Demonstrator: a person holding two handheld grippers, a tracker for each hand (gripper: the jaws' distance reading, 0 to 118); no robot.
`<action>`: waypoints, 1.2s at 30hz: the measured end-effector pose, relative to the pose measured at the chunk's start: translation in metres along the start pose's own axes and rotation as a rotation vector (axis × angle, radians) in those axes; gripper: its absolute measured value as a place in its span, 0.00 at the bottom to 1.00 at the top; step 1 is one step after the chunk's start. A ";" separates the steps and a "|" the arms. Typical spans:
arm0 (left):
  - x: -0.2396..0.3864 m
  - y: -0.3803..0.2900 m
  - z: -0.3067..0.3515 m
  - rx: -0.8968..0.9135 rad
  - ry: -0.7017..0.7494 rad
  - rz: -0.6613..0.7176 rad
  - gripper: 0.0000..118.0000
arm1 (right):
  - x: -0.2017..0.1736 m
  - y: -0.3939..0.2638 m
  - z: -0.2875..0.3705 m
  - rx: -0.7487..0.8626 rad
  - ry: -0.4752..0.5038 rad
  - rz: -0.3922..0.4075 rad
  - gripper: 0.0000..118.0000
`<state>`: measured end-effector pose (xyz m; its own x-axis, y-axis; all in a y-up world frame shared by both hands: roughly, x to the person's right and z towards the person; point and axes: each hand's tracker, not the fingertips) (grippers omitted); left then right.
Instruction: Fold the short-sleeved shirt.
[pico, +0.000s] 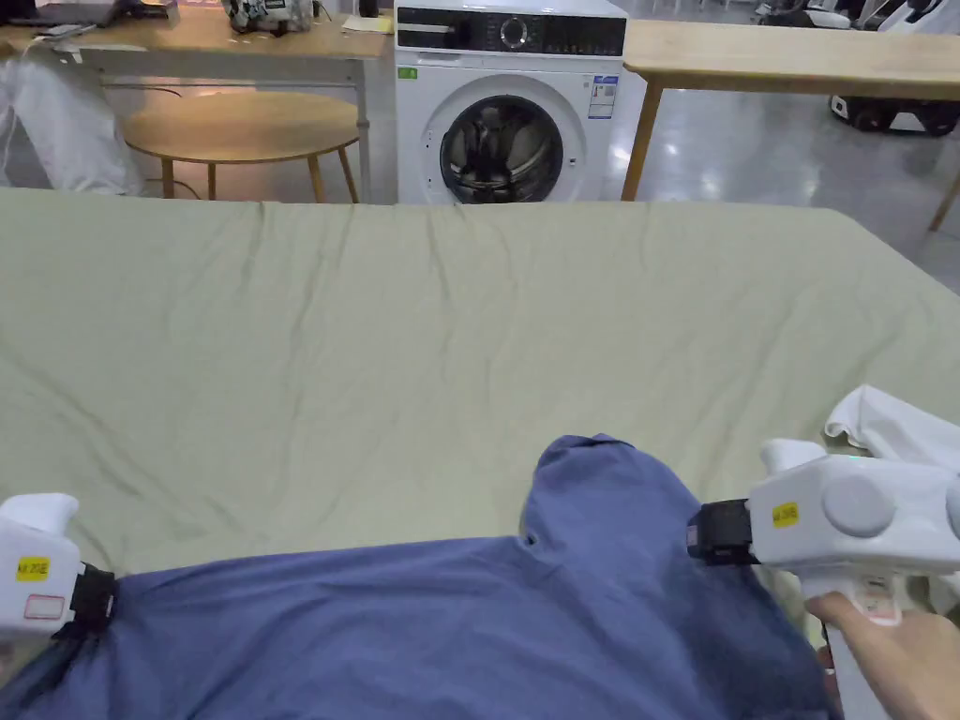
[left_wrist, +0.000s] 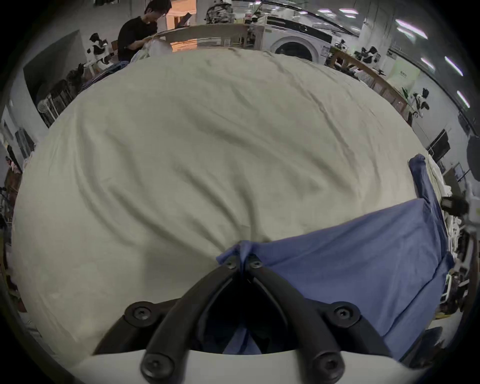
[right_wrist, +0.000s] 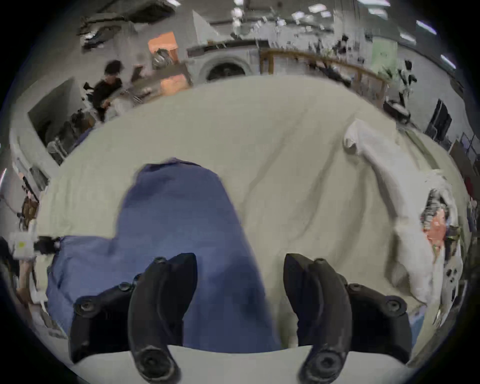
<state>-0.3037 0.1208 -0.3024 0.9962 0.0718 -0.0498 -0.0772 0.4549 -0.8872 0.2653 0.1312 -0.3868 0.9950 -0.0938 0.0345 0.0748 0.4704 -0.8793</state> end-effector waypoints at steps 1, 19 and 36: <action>-0.002 -0.001 -0.001 0.004 0.002 -0.001 0.00 | 0.002 0.002 -0.012 -0.051 0.020 -0.005 0.21; -0.053 -0.160 0.155 0.352 -0.306 0.002 0.00 | 0.013 -0.193 0.189 0.324 0.045 0.013 0.01; -0.044 -0.251 0.170 0.409 -0.074 -0.081 0.49 | 0.022 -0.297 0.186 0.353 -0.091 -0.036 0.44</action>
<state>-0.3350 0.1546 0.0002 0.9952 0.0781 0.0585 -0.0238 0.7756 -0.6308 0.2777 0.1525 -0.0361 0.9919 -0.0451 0.1185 0.1126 0.7435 -0.6592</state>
